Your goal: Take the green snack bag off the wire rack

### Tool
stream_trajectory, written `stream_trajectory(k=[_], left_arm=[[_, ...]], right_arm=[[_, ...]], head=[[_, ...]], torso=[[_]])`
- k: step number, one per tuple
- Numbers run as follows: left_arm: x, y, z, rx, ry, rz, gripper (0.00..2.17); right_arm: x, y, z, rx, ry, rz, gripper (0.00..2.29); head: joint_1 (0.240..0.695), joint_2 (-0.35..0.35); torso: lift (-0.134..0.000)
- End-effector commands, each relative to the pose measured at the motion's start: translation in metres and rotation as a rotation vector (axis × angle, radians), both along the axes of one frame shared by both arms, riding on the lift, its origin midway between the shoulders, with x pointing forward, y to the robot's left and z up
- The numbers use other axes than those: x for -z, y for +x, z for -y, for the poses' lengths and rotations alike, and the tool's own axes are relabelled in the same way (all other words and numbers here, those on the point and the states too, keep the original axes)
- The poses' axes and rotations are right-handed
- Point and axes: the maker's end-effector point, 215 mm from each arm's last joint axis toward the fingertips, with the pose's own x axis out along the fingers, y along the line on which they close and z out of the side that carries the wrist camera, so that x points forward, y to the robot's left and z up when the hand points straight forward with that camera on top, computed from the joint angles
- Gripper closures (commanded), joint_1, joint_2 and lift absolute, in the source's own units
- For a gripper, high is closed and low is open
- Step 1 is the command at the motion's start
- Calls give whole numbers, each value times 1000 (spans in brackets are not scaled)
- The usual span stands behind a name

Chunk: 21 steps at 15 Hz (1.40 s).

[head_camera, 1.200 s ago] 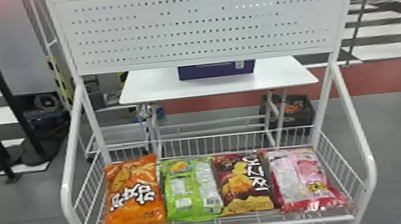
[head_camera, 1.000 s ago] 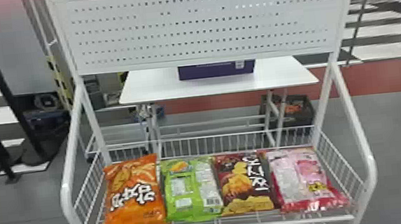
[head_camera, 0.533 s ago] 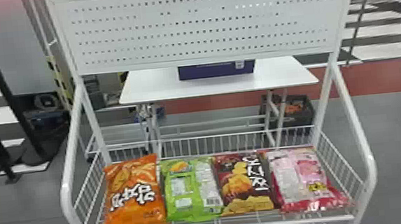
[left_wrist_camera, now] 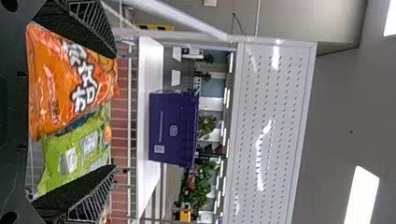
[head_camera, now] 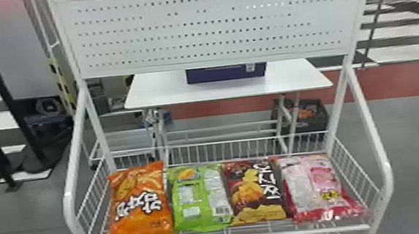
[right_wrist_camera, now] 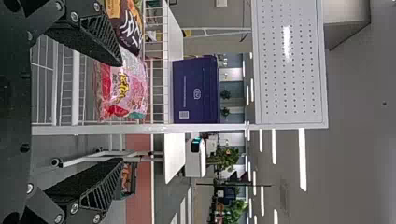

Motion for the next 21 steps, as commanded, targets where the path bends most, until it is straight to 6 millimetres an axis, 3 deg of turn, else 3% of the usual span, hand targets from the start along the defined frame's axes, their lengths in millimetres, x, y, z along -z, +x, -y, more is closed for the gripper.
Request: stream_trajectory(k=[1,5,12,17,21], left_arm=[[9,27,43,59,3,-27,39],[55,60,94,112,78,-158,39],[83,118,161,174,154,-240,39],[106,151,163,158,195,-294,39],[122,167,140,119,221,-338,39]], right_arm=[[2,0,0,2,0,-4,174],[5,0,-1,0,2,-8,174],[5,-1,-5,-4,7,-10,174],[2,-4,-1,-1,1,-9,174],[3,-3,-2,-2,0,-8,174]], head=[[499,0],[499,0],[499,0],[499,0],[499,0]], torso=[[0],[0],[0],[0],[0]])
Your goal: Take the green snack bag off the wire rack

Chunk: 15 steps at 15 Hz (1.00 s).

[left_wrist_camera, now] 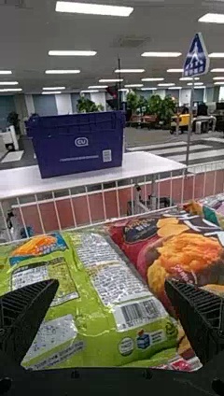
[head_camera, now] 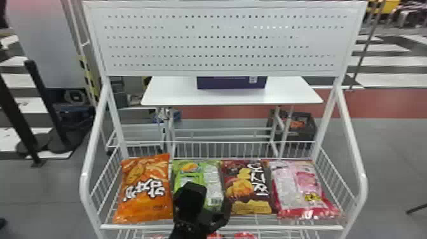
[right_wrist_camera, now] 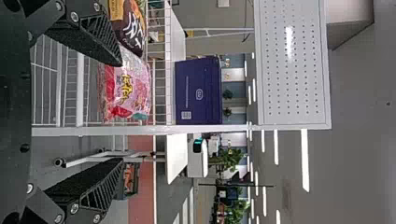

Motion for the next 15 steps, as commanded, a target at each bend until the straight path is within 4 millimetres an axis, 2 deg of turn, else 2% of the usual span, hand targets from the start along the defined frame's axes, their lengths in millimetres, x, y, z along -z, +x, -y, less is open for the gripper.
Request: stream_trajectory(k=[1,4,5,6,7,9,13,15], left_arm=[[12,5,-10,-14,24,-31,39],[22,7,-16,-19,32,-50,117],[23,7,-16,-16,31,-50,245],[23,7,-16,-16,30,-53,458],[25,5,-18,-20,35,-56,772],[21,1,-16,-21,26,-51,1595],[21,-1,-15,-2,12,-65,1798],[10,-3,-12,1,-7,-50,1798]], right_arm=[[0,1,-1,-2,1,2,174],[0,2,0,0,2,1,174],[1,2,0,1,1,0,174],[0,2,0,1,3,1,174],[0,3,0,0,4,3,174],[0,3,2,3,3,3,174],[-1,5,2,3,3,6,174],[1,5,3,5,4,4,174]], head=[[499,0],[499,0],[499,0],[499,0],[499,0],[499,0],[499,0],[499,0]], torso=[[0],[0],[0],[0],[0],[0],[0],[0]])
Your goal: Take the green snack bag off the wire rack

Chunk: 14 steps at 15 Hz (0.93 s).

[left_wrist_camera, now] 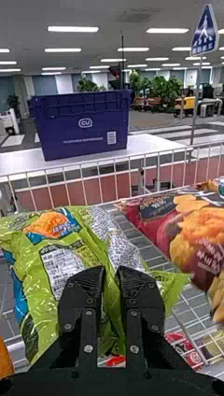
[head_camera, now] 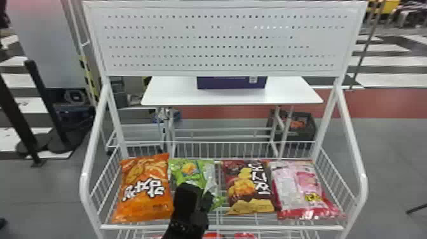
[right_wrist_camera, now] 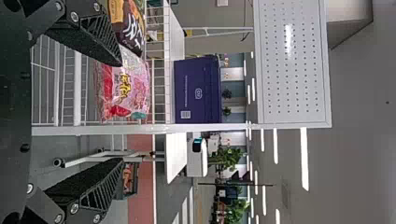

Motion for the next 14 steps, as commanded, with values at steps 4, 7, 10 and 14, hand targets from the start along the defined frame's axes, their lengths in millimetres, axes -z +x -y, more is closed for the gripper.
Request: stream_trajectory(k=[4,7,10,14], left_arm=[[-35,-12,6,5,-51,57,1794],[-64,-23,8,19,-72,111,1794],[-87,-51,-15,8,-92,169,1791],[-91,-94,-65,-37,-99,164,1787]], right_arm=[[-1,1,0,1,0,3,174],[1,1,1,2,0,0,174],[2,2,2,3,0,-1,174],[3,3,0,-1,5,-1,174]], head=[[499,0],[499,0],[499,0],[499,0]], torso=[[0],[0],[0],[0]])
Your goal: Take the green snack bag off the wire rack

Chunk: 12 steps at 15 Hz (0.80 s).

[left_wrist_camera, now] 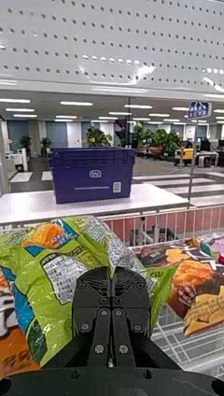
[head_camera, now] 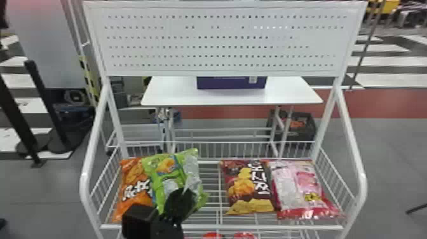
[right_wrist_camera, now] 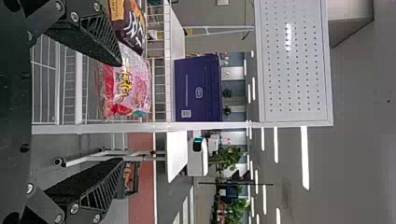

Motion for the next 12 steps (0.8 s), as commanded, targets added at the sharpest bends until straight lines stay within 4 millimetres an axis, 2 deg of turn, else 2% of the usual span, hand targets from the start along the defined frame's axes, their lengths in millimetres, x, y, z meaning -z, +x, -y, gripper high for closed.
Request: stream_trajectory(k=[1,8,12], left_arm=[[-8,-30,-31,-24,-7,24,1787],[-68,-111,-111,-87,-79,216,1787],[-69,-136,-145,-145,-86,257,1787]], right_arm=[[1,0,-1,-3,1,-2,174],[4,-1,-2,-6,2,-10,174],[5,-1,-6,-11,3,-12,174]], head=[[499,0],[499,0],[499,0]], torso=[[0],[0],[0]])
